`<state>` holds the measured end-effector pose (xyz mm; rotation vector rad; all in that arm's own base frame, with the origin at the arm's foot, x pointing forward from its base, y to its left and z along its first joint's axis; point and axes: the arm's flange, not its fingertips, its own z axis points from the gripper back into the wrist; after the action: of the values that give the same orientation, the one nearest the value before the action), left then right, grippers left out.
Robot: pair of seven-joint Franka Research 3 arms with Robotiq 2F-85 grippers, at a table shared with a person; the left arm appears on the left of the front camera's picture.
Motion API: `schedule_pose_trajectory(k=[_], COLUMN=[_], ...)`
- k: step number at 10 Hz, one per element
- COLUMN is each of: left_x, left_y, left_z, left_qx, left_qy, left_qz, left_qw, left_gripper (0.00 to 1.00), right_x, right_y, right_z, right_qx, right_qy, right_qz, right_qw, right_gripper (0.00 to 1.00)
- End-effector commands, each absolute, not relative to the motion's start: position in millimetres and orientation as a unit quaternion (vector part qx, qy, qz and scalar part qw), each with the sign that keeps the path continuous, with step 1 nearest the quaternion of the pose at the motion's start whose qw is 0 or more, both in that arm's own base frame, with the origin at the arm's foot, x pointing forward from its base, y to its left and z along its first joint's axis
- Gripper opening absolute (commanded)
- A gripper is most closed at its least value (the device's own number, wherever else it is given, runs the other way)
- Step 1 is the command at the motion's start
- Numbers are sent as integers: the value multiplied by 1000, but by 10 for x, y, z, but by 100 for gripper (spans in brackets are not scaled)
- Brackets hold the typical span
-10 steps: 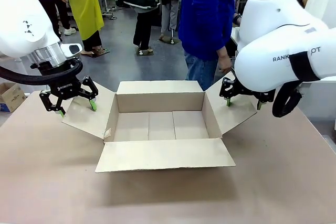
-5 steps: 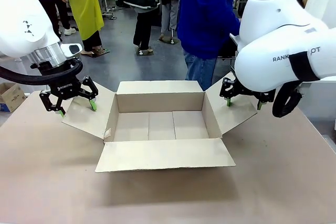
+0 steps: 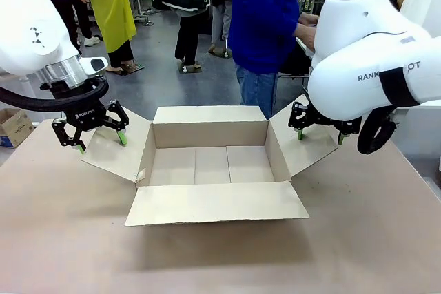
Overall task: Pack the gift set into the box.
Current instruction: Lift both hands away from the flaps of the Package Box.
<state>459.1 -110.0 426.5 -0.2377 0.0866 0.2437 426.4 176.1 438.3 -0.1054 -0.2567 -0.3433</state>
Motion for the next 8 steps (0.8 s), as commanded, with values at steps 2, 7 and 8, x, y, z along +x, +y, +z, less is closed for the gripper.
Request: schedule_pose_trajectory(k=[2,7,8], left_x=[4581,4581,4581], left_y=[-1090,-1090,-1090], left_z=[4293,4293,4293], left_qx=[-111,-111,-111], left_qy=[41,41,41], left_qz=[128,128,128], left_qw=[985,985,985], left_gripper=[100,100,100], right_x=[4294,4294,4294], right_y=[1768,1768,1768], right_z=[4398,4398,4398], right_qx=[-57,-57,-57], right_qy=[-128,-128,-128], right_qz=[-175,-175,-175], right_qw=[975,975,975], right_gripper=[100,100,100])
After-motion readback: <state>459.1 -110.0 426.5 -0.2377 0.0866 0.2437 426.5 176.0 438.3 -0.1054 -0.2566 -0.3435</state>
